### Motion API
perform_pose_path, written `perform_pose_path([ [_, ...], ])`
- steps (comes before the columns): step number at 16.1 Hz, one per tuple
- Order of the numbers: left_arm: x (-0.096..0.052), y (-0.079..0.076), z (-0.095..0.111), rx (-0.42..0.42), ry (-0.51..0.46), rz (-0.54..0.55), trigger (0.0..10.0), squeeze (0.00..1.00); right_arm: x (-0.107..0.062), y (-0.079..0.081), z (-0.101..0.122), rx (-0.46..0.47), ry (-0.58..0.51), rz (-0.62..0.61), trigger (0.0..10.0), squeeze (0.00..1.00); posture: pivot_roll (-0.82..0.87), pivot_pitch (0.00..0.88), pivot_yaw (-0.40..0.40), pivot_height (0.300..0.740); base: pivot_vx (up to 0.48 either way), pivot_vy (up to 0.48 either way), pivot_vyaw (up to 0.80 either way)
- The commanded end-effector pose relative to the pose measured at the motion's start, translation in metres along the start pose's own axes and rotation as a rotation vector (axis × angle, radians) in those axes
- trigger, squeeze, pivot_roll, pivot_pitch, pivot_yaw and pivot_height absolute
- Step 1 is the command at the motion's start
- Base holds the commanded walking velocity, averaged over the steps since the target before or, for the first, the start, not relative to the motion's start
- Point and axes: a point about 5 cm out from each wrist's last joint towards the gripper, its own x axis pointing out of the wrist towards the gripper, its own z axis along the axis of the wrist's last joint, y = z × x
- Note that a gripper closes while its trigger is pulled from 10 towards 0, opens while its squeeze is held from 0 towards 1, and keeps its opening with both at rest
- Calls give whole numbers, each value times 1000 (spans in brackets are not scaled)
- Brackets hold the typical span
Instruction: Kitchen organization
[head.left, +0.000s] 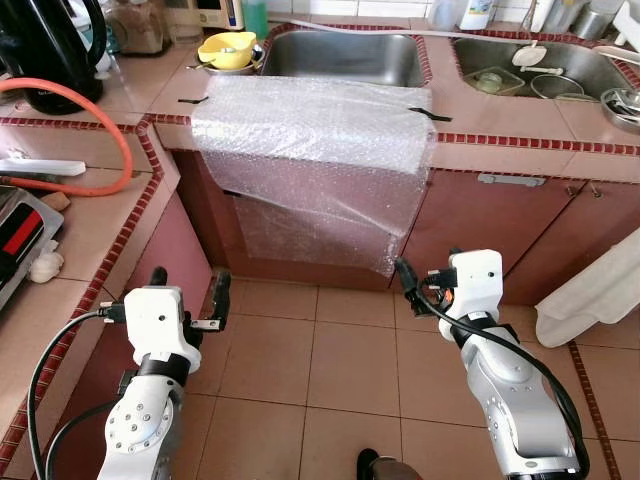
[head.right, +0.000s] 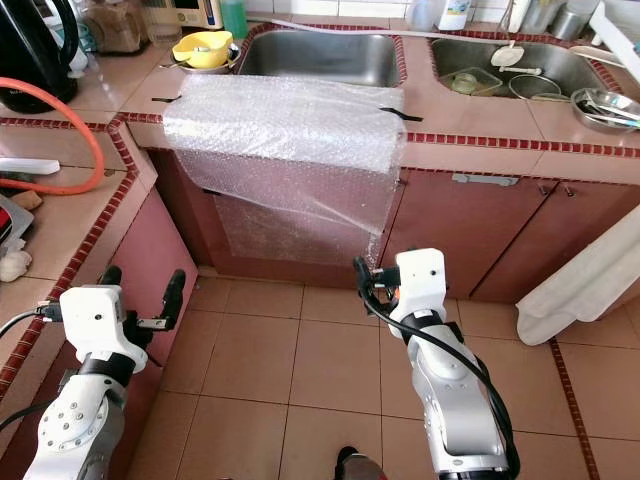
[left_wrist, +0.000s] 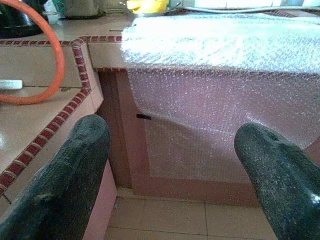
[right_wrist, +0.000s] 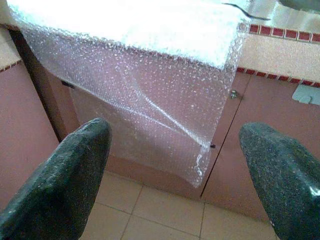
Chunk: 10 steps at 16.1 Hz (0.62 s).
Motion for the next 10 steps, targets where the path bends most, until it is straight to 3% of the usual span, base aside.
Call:
perform_pose_path([
  [1,-1,3,2,-6,-12,-2,10000,0,-1,0,-2,-7,4,6,10000,0,-100,161,27,740,262,0,0],
  [10,-2,-3,4,-25,-21,-45,10000,0,1,2,1,-23,-19,20,10000,0,-102,162,32,740,360,0,0],
])
